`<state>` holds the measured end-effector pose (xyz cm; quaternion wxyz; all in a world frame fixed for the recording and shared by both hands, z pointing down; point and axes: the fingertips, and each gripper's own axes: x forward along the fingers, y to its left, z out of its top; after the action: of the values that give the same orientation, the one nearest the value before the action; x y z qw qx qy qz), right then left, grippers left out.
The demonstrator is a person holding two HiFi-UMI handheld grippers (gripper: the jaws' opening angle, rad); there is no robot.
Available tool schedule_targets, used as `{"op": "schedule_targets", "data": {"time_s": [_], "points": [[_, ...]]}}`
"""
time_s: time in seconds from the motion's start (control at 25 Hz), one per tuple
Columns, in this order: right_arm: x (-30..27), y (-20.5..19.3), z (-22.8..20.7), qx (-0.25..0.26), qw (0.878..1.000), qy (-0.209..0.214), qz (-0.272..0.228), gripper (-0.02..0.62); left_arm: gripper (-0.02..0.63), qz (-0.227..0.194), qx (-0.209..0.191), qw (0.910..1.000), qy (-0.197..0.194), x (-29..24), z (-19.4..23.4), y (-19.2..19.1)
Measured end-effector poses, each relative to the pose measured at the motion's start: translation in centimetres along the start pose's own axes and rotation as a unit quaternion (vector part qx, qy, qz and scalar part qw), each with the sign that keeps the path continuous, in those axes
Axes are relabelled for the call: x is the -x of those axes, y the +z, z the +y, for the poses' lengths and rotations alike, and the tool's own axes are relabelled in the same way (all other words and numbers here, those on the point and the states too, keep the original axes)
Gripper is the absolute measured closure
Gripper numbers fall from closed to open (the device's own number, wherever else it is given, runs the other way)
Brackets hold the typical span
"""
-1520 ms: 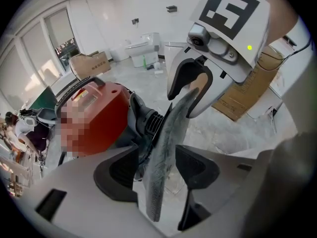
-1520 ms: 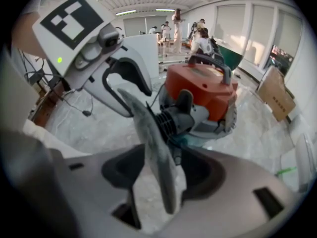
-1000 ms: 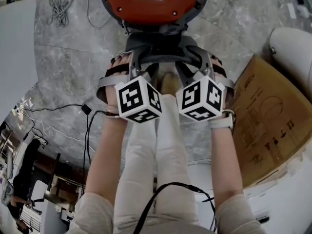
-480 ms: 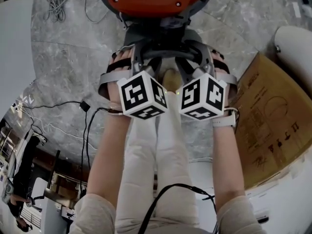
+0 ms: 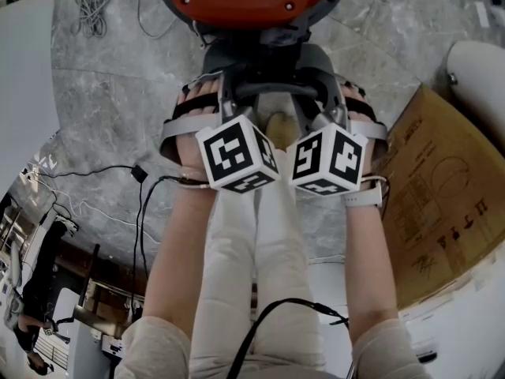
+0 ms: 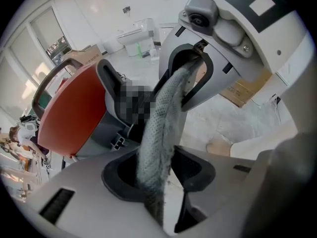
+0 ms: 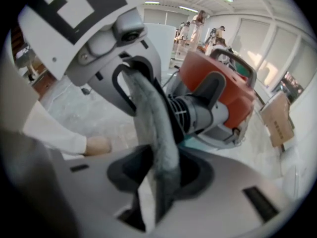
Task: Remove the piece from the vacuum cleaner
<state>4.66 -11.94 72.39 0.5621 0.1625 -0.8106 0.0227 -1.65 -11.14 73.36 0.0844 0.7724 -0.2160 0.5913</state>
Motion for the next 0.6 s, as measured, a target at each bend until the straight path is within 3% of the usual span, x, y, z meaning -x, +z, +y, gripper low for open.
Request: {"op": "schedule_targets", "data": {"time_s": [0.2, 0.6], "points": [[0.07, -0.06, -0.24, 0.021, 1.0, -0.015, 0.004, 0.487, 0.484, 0.004, 0.004, 0.9999, 0.012, 0.13, 0.16, -0.12], [0.45, -0.21, -0.16, 0.024, 0.999, -0.026, 0.005, 0.531, 0.542, 0.01, 0.004, 0.9998, 0.02, 0.46, 0.45, -0.06]]}}
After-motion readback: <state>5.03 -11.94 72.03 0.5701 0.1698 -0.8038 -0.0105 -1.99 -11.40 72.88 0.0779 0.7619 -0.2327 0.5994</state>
